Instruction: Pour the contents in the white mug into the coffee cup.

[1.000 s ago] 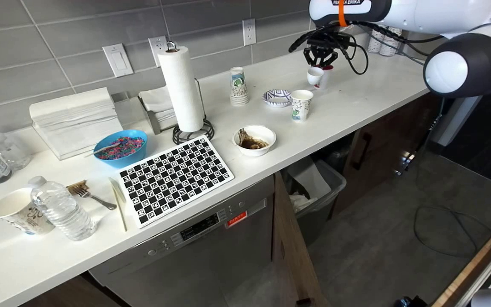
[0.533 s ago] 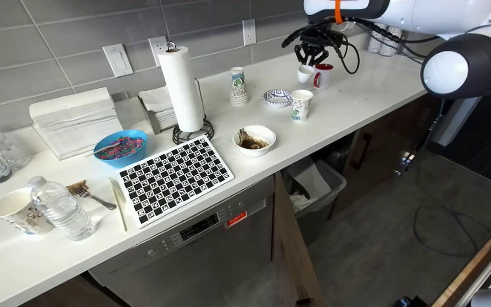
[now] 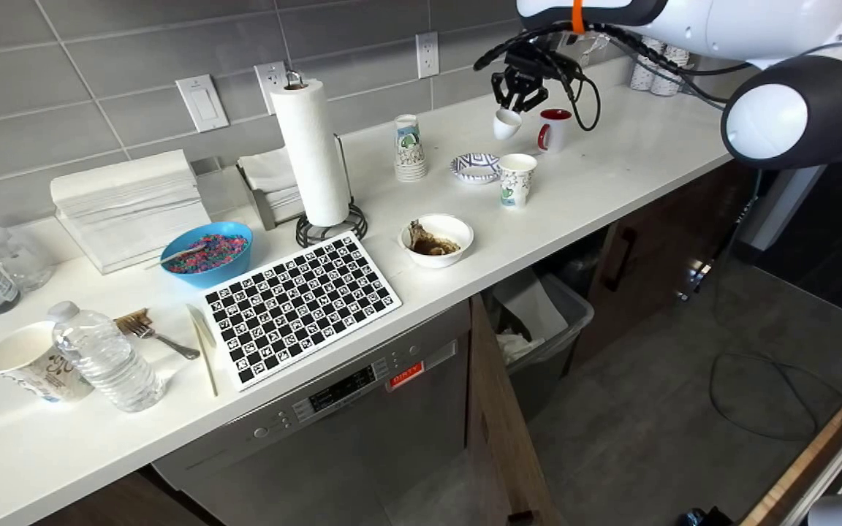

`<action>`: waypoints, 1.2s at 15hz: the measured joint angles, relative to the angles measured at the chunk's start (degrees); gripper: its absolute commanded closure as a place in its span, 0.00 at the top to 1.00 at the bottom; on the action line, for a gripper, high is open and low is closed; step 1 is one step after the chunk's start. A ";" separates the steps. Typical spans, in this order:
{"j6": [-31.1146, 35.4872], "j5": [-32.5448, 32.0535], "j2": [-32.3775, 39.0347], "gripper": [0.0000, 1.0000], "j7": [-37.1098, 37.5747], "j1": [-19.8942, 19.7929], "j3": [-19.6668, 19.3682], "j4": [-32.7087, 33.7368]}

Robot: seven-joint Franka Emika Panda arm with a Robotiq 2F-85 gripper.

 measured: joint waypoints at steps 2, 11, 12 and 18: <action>0.00 1.05 0.25 0.03 -0.33 -0.48 0.97 0.00; 0.58 7.17 1.76 0.03 -3.16 -4.25 5.87 -0.02; 1.13 7.88 2.04 0.03 -3.65 -4.65 6.52 -0.02; 6.23 11.52 3.92 0.03 -6.56 -6.29 9.70 -0.09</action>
